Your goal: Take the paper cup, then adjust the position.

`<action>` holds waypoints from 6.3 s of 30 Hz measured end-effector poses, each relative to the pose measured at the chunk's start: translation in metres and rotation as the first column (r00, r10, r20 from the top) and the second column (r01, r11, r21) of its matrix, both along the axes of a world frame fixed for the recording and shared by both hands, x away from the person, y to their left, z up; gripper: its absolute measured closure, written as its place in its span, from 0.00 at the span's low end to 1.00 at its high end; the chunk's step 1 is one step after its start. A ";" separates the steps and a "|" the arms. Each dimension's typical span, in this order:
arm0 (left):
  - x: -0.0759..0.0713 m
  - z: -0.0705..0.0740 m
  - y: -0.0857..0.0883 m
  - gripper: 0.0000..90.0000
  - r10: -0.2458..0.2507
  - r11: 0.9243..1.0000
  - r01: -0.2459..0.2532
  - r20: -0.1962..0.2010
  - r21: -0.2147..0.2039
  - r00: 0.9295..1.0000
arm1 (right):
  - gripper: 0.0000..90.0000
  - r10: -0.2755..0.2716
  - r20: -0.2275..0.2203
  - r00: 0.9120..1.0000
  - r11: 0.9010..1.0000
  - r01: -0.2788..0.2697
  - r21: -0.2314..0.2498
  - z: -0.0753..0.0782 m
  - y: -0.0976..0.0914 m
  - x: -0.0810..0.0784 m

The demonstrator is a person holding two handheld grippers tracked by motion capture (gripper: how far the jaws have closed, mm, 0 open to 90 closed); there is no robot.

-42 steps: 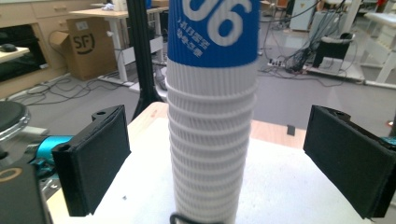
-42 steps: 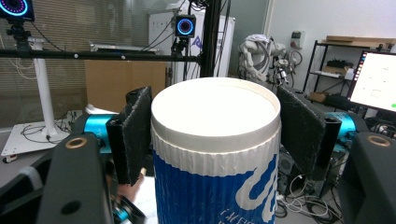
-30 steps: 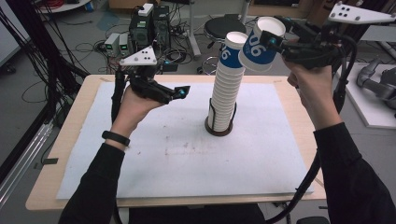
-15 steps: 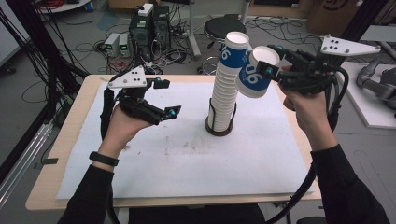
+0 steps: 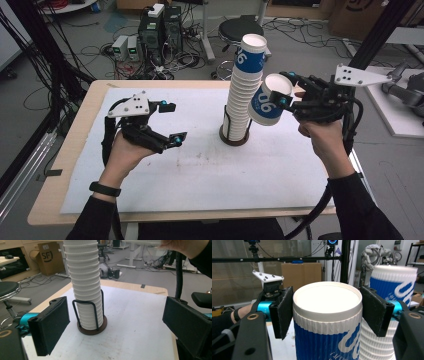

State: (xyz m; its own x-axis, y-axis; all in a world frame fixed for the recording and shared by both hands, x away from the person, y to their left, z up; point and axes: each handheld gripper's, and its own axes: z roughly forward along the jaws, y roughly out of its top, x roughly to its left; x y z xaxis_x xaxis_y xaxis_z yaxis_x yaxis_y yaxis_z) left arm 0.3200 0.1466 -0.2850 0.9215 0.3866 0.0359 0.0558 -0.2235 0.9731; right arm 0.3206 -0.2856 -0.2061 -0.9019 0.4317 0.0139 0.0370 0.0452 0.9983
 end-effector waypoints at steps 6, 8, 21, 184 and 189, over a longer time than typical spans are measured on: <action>-0.004 -0.009 0.006 0.08 0.000 1.000 0.000 -0.005 -0.002 1.000 | 0.35 0.007 -0.015 1.000 1.000 -0.007 -0.014 -0.019 0.001 -0.004; -0.005 -0.013 0.008 0.08 0.003 1.000 -0.003 -0.010 -0.008 1.000 | 0.35 0.008 -0.017 1.000 1.000 -0.008 -0.019 -0.025 0.002 -0.006; -0.004 -0.033 0.020 0.08 0.015 1.000 -0.015 -0.034 -0.004 0.999 | 0.34 -0.001 -0.062 0.998 1.000 0.001 -0.002 -0.059 -0.005 -0.009; -0.009 -0.036 -0.114 0.22 -0.269 0.912 0.302 -0.151 0.279 0.951 | 0.33 0.263 -0.237 0.935 0.892 -0.329 -0.310 -0.087 0.071 -0.011; -0.005 -0.037 -0.108 0.17 -0.264 0.937 0.290 -0.152 0.192 0.953 | 0.33 0.268 -0.222 0.937 0.906 -0.324 -0.273 -0.085 0.067 -0.009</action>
